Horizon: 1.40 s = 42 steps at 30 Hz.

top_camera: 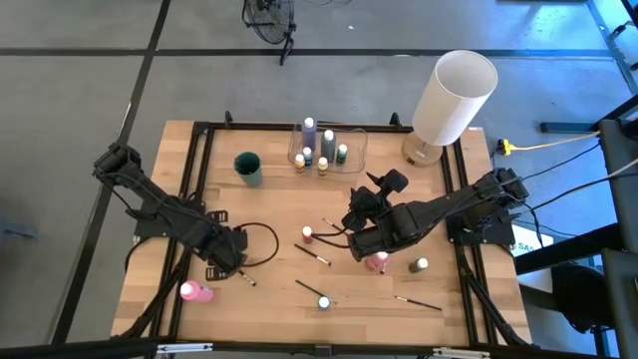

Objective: Pick & Place Paint Supplies
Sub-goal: Put the red paint bottle into the transparent bin

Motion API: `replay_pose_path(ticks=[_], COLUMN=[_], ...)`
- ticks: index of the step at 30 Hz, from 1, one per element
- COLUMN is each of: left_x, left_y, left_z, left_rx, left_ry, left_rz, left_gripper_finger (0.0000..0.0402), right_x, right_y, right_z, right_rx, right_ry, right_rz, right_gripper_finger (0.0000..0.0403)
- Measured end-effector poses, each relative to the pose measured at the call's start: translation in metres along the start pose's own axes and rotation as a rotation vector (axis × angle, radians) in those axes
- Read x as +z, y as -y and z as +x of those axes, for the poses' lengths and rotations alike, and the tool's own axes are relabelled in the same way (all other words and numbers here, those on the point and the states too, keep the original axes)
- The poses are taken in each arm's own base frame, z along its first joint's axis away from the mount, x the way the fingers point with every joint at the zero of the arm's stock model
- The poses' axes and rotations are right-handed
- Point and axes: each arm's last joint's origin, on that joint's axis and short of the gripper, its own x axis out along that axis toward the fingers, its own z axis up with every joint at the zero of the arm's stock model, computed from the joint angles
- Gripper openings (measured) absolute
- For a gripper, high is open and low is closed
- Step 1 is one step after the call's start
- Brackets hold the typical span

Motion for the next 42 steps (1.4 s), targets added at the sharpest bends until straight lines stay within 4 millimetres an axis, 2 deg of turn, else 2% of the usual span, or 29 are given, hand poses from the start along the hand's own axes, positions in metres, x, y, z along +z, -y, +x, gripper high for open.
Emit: replay_pose_path(ticks=[5, 12, 28, 42], left_x=[-0.0031, -0.0065, -0.0053, -0.0041], left_y=[0.0026, 0.0065, 0.0063, 0.0079], left_z=[-0.0007, -0.0010, -0.0009, -0.0009], left_rx=[0.052, -0.029, -0.024, -0.044], left_ry=[0.050, -0.024, -0.009, -0.003], left_rz=[0.022, 0.024, -0.002, -0.135], left_gripper_finger=[0.0155, 0.0155, 0.0155, 0.0168], right_x=[0.0002, 0.0002, 0.0003, 0.0003], right_y=[-0.0005, -0.0005, -0.0008, -0.0008], right_z=[0.0001, 0.0005, 0.0008, 0.0008], right_rx=[0.006, 0.010, 0.017, 0.017], right_ry=[-0.003, -0.008, -0.016, -0.016], right_rz=[0.007, 0.008, 0.004, 0.004], right_gripper_finger=[0.0284, 0.0284, 0.0284, 0.0284])
